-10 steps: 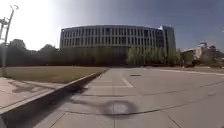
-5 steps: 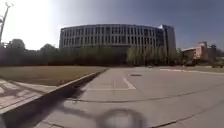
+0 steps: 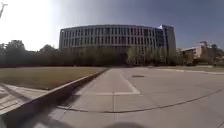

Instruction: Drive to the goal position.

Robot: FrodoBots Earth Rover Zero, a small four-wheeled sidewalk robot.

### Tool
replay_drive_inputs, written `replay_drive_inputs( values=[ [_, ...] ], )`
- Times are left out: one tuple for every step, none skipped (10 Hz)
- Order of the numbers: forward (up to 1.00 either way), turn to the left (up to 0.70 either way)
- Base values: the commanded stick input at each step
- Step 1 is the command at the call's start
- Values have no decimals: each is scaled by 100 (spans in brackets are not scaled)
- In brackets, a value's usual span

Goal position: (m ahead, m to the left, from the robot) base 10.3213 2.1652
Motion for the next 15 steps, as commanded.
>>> replay_drive_inputs(
  values=[
    [70, 2],
    [70, 2],
    [70, 2],
    [70, 2],
    [70, 2],
    [70, 2],
    [70, 2],
    [70, 2],
    [70, 2],
    [70, 2],
    [70, 2],
    [70, 2],
    [70, 2],
    [70, 2],
    [63, 3]
  ],
)
